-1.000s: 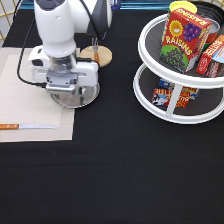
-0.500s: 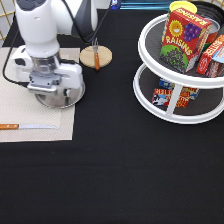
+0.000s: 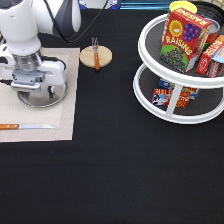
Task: Arrange plate and fork
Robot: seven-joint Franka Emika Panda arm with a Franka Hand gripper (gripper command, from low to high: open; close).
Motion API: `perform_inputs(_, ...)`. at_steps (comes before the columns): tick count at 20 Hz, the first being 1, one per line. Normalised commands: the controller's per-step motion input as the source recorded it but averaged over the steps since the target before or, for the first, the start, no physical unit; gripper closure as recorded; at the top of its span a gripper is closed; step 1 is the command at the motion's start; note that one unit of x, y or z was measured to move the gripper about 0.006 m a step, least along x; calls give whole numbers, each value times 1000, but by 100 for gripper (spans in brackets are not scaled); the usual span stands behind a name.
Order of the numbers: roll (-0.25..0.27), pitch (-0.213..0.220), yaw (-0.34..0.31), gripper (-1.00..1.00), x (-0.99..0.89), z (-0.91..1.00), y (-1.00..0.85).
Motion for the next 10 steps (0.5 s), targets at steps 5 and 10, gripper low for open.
perform_inputs(5,78,41,105,-100,138,61,-819)
perform_inputs(10,99,60,41,-100,303,197,-670)
